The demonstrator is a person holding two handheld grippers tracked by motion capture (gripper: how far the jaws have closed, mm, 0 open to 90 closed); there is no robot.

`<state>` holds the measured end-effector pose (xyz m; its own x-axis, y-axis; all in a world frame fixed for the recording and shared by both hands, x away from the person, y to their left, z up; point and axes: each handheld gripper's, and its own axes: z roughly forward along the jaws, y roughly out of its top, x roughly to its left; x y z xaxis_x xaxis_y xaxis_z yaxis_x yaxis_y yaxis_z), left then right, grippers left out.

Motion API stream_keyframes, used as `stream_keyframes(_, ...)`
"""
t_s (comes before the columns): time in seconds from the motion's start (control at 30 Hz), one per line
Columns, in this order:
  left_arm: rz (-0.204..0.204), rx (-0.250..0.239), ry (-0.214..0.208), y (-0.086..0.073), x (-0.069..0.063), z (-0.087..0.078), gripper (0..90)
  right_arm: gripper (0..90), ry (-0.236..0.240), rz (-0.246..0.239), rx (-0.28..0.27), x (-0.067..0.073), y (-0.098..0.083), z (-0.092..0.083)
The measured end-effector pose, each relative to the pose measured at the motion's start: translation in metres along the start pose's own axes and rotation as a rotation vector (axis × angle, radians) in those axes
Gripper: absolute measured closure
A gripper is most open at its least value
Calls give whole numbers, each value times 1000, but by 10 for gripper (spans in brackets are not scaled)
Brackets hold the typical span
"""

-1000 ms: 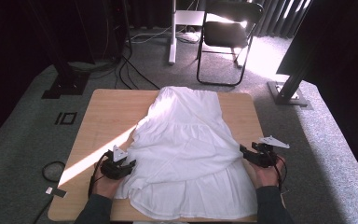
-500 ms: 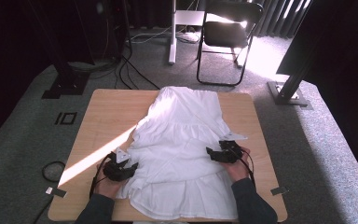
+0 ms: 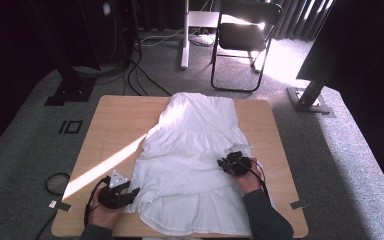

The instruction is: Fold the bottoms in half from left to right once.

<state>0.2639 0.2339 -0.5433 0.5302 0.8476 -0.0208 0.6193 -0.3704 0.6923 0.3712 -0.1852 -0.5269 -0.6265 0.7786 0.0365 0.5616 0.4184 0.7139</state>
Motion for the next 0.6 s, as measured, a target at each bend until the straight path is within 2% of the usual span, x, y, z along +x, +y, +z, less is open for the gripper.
stream_keyframes(0.03, 4, 1, -7, -3, -1, -4, 524, 831, 3, 5, -15, 0, -3, -9)
stream_keyframes(0.07, 4, 1, -7, -3, -1, -4, 523, 831, 3, 5, -15, 0, -3, -9)
stream_keyframes(0.1, 5, -3, -18, -7, -3, -8, 519, 851, 9, 10, -43, -1, -11, -28)
stream_keyframes(0.13, 17, -16, -30, -13, -5, -14, 509, 854, 6, 15, -56, -2, -17, -38)
stream_keyframes(0.23, 50, -16, -50, -19, -13, -20, 480, 854, 27, 47, -100, -5, -37, -66)
stream_keyframes(0.27, 50, -16, -50, -19, -13, -20, 471, 854, 27, 47, -100, -5, -37, -66)
stream_keyframes(0.3, 81, -3, -49, -20, -20, -18, 468, 853, 17, 51, -116, -6, -52, -83)
stream_keyframes(0.33, 99, 10, -36, -20, -23, -15, 467, 852, 7, 52, -119, -7, -60, -91)
stream_keyframes(0.4, 115, 20, -24, -20, -27, -9, 476, 853, -11, 58, -128, -8, -75, -105)
stream_keyframes(0.43, 104, 15, -40, -19, -26, -8, 514, 853, -19, 60, -128, -8, -82, -112)
stream_keyframes(0.53, 107, 15, -42, -18, -26, -10, 768, 874, -49, 70, -138, -11, -102, -131)
stream_keyframes(0.6, 96, -10, -64, -19, -23, -17, 830, 889, -56, 87, -143, -13, -115, -142)
